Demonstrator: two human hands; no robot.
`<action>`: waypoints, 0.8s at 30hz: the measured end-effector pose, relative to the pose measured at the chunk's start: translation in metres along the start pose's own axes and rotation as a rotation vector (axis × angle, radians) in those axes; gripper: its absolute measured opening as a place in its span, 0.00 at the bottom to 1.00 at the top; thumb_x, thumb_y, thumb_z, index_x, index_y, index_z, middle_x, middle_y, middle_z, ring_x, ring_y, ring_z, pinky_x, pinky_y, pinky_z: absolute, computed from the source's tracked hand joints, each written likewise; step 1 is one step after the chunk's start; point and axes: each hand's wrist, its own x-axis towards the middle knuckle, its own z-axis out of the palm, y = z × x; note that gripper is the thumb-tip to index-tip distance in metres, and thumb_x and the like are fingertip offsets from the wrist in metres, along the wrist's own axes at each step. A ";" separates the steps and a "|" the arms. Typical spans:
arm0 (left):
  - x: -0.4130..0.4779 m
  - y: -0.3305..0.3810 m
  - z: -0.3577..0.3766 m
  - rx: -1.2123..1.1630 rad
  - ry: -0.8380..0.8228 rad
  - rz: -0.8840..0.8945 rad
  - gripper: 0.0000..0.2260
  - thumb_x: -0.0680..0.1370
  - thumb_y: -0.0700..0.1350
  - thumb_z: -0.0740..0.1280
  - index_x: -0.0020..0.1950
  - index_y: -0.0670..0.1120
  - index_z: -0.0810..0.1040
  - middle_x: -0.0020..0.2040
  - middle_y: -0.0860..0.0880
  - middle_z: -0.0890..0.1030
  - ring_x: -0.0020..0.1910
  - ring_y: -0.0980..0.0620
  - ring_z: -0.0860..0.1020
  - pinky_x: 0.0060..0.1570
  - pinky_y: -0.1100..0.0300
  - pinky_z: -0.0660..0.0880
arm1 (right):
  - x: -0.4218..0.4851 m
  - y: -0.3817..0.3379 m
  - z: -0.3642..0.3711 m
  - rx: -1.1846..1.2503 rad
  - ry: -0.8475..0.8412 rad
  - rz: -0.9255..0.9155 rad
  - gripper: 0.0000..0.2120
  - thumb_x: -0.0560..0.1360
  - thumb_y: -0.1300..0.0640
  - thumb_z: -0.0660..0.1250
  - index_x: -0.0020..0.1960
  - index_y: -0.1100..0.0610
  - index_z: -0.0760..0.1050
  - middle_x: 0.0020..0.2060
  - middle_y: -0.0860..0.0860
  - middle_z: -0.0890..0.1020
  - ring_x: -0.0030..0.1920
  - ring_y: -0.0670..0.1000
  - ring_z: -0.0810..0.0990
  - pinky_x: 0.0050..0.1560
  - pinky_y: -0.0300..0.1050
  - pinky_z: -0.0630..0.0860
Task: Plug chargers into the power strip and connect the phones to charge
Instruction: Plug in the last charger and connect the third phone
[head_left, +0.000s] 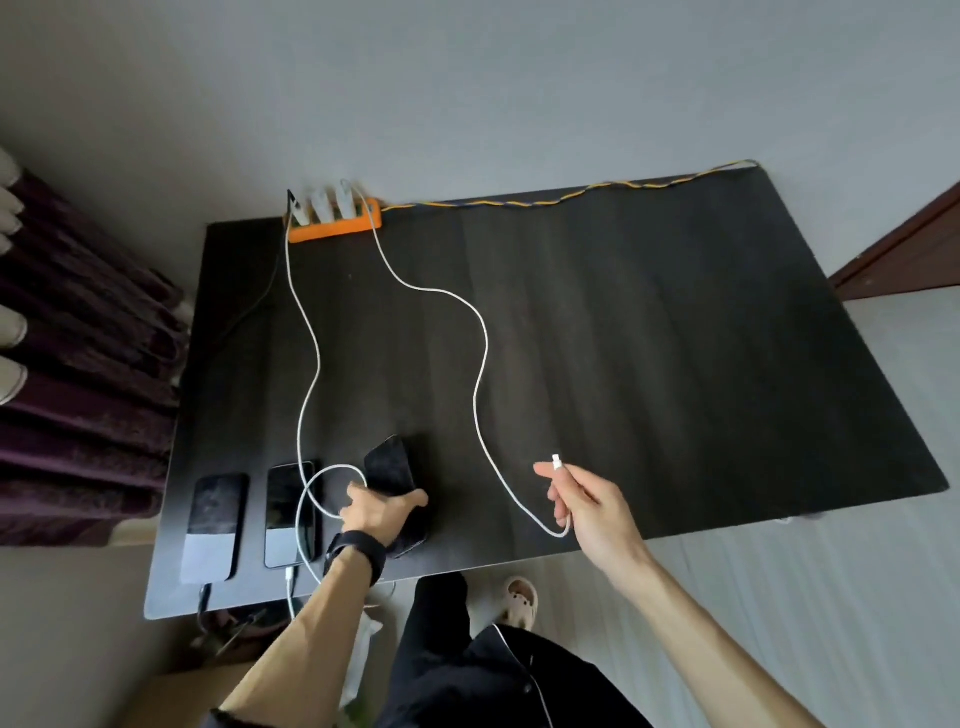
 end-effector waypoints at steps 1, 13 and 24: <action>-0.009 0.007 -0.011 -0.247 -0.125 -0.024 0.35 0.55 0.55 0.81 0.55 0.42 0.73 0.47 0.41 0.79 0.43 0.40 0.79 0.43 0.47 0.78 | 0.001 -0.004 -0.003 0.084 -0.015 0.027 0.14 0.85 0.57 0.59 0.53 0.56 0.84 0.35 0.47 0.79 0.33 0.45 0.72 0.37 0.36 0.73; -0.056 0.067 -0.064 -1.201 -0.707 -0.010 0.08 0.79 0.47 0.66 0.52 0.43 0.80 0.49 0.43 0.85 0.39 0.53 0.84 0.37 0.61 0.81 | 0.010 -0.040 -0.025 0.870 -0.319 0.273 0.17 0.82 0.60 0.59 0.64 0.68 0.78 0.36 0.50 0.74 0.34 0.47 0.68 0.40 0.43 0.64; -0.087 0.092 -0.041 -0.968 -0.651 0.107 0.13 0.79 0.34 0.63 0.63 0.41 0.79 0.50 0.44 0.86 0.45 0.52 0.86 0.37 0.62 0.82 | 0.007 -0.030 -0.030 0.184 0.006 -0.075 0.08 0.82 0.58 0.66 0.55 0.50 0.82 0.40 0.49 0.87 0.34 0.43 0.78 0.36 0.36 0.77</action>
